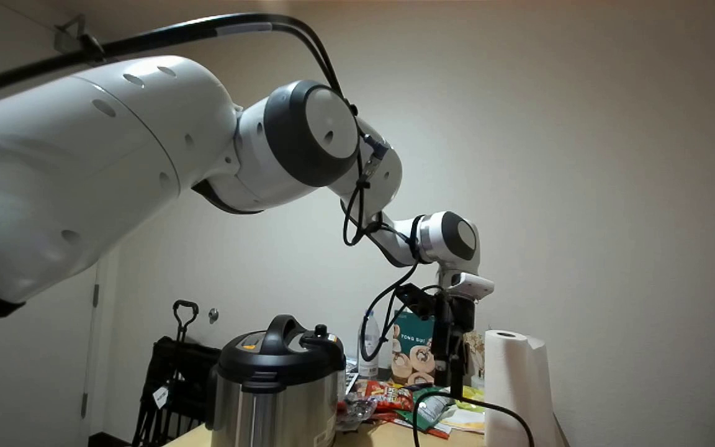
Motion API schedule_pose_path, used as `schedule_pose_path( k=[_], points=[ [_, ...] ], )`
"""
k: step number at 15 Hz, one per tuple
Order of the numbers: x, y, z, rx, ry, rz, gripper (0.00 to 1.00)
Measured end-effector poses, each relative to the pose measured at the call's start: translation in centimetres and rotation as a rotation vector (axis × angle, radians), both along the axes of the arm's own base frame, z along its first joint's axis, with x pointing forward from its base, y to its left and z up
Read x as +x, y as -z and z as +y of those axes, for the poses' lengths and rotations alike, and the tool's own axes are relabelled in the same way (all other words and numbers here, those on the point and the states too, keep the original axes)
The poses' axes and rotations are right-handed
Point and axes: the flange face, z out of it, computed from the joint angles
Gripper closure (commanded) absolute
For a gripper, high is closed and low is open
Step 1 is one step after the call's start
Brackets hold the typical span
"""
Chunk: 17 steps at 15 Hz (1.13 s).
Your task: Put the cable of the cooker on the table
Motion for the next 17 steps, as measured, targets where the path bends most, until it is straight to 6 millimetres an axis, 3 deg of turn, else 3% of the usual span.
schedule_pose_path(
  k=[9, 14, 17],
  points=[
    [0.4, -1.6, -0.6, -0.024, -0.054, -0.016, 0.0],
    [0.1, -5.4, -0.3, -0.034, -0.048, -0.067, 0.0],
    [-0.3, -5.8, -0.2, -0.031, -0.047, -0.069, 0.0]
  ],
)
